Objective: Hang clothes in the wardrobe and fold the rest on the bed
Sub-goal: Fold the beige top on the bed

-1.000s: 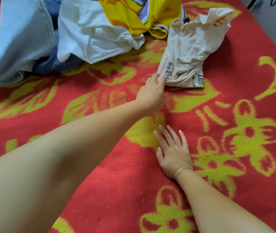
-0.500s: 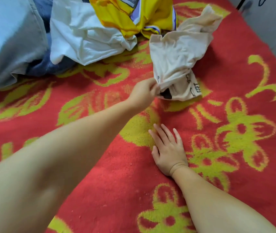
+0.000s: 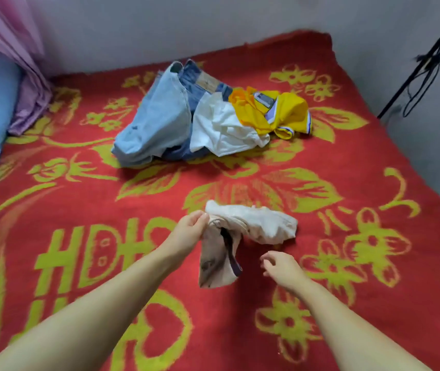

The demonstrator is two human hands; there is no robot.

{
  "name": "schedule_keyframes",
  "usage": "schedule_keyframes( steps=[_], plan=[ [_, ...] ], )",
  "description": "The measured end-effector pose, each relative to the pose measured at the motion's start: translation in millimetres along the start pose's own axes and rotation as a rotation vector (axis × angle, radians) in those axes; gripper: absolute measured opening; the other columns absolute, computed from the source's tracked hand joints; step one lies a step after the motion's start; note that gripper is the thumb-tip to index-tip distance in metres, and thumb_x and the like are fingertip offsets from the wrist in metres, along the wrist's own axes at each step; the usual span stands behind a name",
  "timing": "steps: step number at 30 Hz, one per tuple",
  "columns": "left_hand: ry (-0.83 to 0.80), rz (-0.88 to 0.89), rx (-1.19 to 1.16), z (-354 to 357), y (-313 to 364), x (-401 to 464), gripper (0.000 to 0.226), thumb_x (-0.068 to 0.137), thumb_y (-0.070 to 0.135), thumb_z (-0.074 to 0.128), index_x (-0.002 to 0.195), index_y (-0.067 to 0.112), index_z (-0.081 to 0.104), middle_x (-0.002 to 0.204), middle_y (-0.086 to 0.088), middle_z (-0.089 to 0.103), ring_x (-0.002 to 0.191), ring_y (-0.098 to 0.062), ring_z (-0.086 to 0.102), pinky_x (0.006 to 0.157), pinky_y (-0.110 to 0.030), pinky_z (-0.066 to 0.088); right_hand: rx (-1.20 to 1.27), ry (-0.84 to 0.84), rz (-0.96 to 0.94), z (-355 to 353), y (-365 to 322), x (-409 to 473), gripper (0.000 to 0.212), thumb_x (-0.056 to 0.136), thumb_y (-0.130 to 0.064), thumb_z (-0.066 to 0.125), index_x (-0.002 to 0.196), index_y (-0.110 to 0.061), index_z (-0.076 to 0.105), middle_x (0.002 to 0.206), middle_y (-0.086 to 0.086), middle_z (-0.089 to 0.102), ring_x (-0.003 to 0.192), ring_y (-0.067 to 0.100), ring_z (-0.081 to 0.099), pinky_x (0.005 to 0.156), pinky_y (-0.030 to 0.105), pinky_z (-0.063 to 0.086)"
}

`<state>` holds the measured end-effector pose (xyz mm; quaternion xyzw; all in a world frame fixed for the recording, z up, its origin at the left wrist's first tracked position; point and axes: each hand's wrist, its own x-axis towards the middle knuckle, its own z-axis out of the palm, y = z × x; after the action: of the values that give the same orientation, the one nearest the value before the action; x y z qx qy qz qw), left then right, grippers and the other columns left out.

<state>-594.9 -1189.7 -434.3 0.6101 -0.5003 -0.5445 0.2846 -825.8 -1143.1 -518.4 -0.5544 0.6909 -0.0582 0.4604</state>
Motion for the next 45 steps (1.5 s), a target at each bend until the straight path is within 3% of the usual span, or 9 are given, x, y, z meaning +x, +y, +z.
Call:
schedule_keyframes(
  steps=[6, 9, 17, 21, 25, 29, 36, 39, 45],
  plan=[
    [-0.151, 0.268, 0.057, -63.4, 150.1, -69.8, 0.030, 0.101, 0.020, 0.044, 0.072, 0.019, 0.048, 0.066, 0.014, 0.043, 0.064, 0.000, 0.040, 0.063, -0.017, 0.035, 0.020, 0.100, -0.472, -66.8, -179.6, -66.5, 0.030, 0.089, -0.024, 0.063, 0.118, -0.016, 0.059, 0.102, 0.000, 0.060, 0.090, 0.011, 0.059, 0.082, 0.022, 0.044],
    [-0.192, 0.278, 0.087, -104.7, 209.4, -104.0, 0.030, 0.099, 0.025, 0.049, 0.071, 0.024, 0.059, 0.068, 0.011, 0.055, 0.066, -0.002, 0.052, 0.060, -0.016, 0.042, -0.092, 0.027, -0.696, -96.4, -259.9, -100.6, 0.010, 0.092, -0.024, 0.058, 0.088, -0.019, 0.066, 0.087, -0.003, 0.064, 0.081, 0.006, 0.056, 0.070, 0.031, 0.042],
    [-0.112, 0.360, 0.066, -214.1, 284.4, -182.2, 0.038, 0.075, 0.047, 0.070, 0.093, 0.015, 0.068, 0.084, 0.001, 0.063, 0.078, -0.009, 0.058, 0.069, -0.022, 0.045, 0.567, 0.177, -0.729, -157.9, -383.2, -179.9, 0.012, 0.092, -0.011, 0.046, 0.080, -0.009, 0.049, 0.062, 0.001, 0.036, 0.056, 0.011, 0.034, 0.050, 0.026, 0.030],
    [-0.039, 0.397, 0.133, -239.4, 282.9, -196.9, 0.019, 0.078, 0.035, 0.072, 0.078, 0.017, 0.066, 0.070, 0.004, 0.052, 0.068, -0.009, 0.047, 0.059, -0.019, 0.039, 0.427, 0.140, -0.849, -191.0, -432.6, -228.7, 0.030, 0.094, -0.005, 0.042, 0.069, -0.017, 0.051, 0.059, -0.004, 0.039, 0.052, 0.007, 0.034, 0.049, 0.025, 0.028],
    [0.237, 0.496, 0.132, -243.5, 297.9, -201.7, 0.033, 0.067, 0.043, 0.075, 0.086, 0.018, 0.067, 0.074, 0.005, 0.059, 0.067, -0.007, 0.051, 0.058, -0.016, 0.042, 0.172, 0.114, -0.811, -204.8, -462.3, -266.0, 0.026, 0.095, -0.024, 0.048, 0.072, -0.020, 0.058, 0.064, -0.004, 0.048, 0.061, 0.013, 0.043, 0.056, 0.027, 0.035],
    [0.468, 0.707, 0.338, -221.8, 317.5, -218.0, 0.026, 0.086, 0.028, 0.065, 0.108, 0.021, 0.055, 0.104, 0.000, 0.055, 0.092, -0.010, 0.055, 0.080, -0.020, 0.044, 0.406, 0.248, -0.732, -209.3, -480.6, -281.8, 0.016, 0.096, -0.024, 0.054, 0.083, -0.022, 0.063, 0.076, -0.006, 0.058, 0.070, 0.008, 0.053, 0.067, 0.024, 0.044],
    [0.076, 0.771, 0.335, -175.3, 320.1, -257.8, 0.035, 0.081, 0.064, 0.049, 0.097, 0.034, 0.055, 0.085, 0.019, 0.060, 0.078, 0.004, 0.056, 0.075, -0.023, 0.044, 1.087, 0.249, -0.612, -218.8, -496.0, -293.6, 0.015, 0.097, -0.006, 0.051, 0.085, -0.012, 0.058, 0.075, 0.006, 0.055, 0.065, 0.014, 0.055, 0.058, 0.027, 0.051],
    [0.186, 0.803, 0.416, -181.2, 313.3, -250.8, 0.030, 0.092, 0.041, 0.054, 0.117, 0.026, 0.057, 0.101, 0.019, 0.064, 0.099, -0.002, 0.059, 0.085, -0.025, 0.042, 1.152, 0.289, -0.625, -220.1, -492.4, -294.2, 0.017, 0.097, -0.004, 0.051, 0.085, -0.013, 0.058, 0.072, 0.006, 0.054, 0.060, 0.013, 0.053, 0.054, 0.023, 0.050],
    [0.344, 0.851, 0.216, -205.4, 332.2, -244.8, 0.040, 0.098, 0.037, 0.041, 0.071, 0.015, 0.061, 0.068, 0.017, 0.059, 0.062, 0.005, 0.050, 0.065, -0.022, 0.042, 1.085, 0.330, -0.688, -225.1, -477.6, -301.5, 0.019, 0.095, 0.002, 0.049, 0.096, -0.016, 0.056, 0.095, 0.008, 0.060, 0.080, 0.016, 0.061, 0.063, 0.027, 0.055]
  ],
)
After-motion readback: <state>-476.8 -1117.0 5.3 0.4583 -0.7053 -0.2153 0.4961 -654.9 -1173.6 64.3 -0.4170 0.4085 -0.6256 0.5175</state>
